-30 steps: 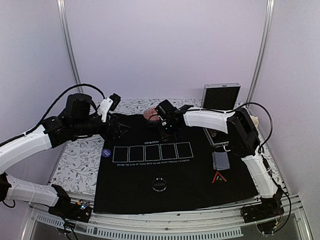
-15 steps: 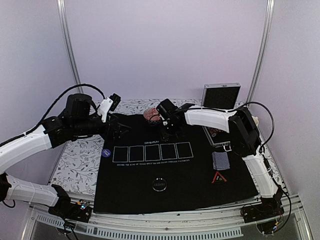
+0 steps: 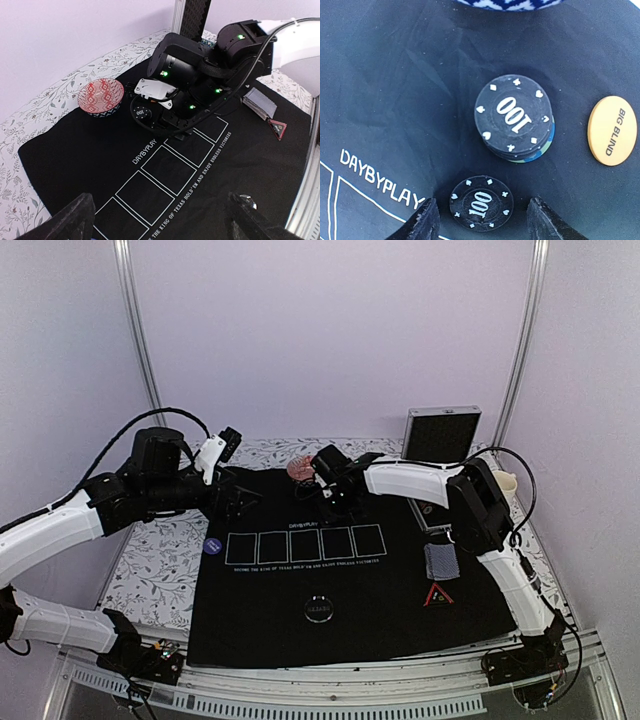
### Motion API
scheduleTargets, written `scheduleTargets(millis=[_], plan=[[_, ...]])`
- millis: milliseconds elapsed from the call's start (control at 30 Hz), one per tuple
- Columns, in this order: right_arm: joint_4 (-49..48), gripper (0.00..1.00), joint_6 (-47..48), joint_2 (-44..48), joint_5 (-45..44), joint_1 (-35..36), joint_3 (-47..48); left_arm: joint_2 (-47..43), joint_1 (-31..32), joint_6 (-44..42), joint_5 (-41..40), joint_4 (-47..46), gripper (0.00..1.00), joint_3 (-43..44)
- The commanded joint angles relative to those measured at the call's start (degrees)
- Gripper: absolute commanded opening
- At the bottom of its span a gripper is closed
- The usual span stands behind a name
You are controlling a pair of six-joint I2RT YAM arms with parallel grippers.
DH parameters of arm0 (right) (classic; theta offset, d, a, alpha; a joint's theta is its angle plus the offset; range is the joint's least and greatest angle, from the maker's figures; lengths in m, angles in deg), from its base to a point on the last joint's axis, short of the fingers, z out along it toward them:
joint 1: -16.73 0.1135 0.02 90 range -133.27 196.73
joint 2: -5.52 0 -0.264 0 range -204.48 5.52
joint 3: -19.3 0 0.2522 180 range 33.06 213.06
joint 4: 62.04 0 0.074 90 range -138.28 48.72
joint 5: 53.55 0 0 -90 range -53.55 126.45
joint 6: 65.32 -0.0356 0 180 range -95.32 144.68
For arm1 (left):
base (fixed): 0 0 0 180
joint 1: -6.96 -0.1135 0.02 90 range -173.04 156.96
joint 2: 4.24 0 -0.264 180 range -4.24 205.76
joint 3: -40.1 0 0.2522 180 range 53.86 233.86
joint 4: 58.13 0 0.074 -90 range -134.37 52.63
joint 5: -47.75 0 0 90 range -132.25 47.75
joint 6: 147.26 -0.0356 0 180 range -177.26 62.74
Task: Distribute texas hold em gaming equipment
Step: Adjust the poker chip in the big blind area.
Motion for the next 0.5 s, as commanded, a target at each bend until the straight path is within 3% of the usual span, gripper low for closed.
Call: scheduleTargets(millis=[0,200,467], plan=[[2.37,0.56,1.22,-4.09,0.03,0.27,0.53,-0.22,-0.92,-0.75,0.2,-0.77,0.91,-0.44],[5.06,0.43,1.18,-5.35,-2.13,0.24,1.57,-0.22,-0.89,-0.76,0.09,-0.78,0.91,-0.44],[4.8,0.38,0.3,-2.79,-4.45,0.26,1.49,-0.22,-0.89,-0.76,0.09,-0.78,0.91,-0.4]])
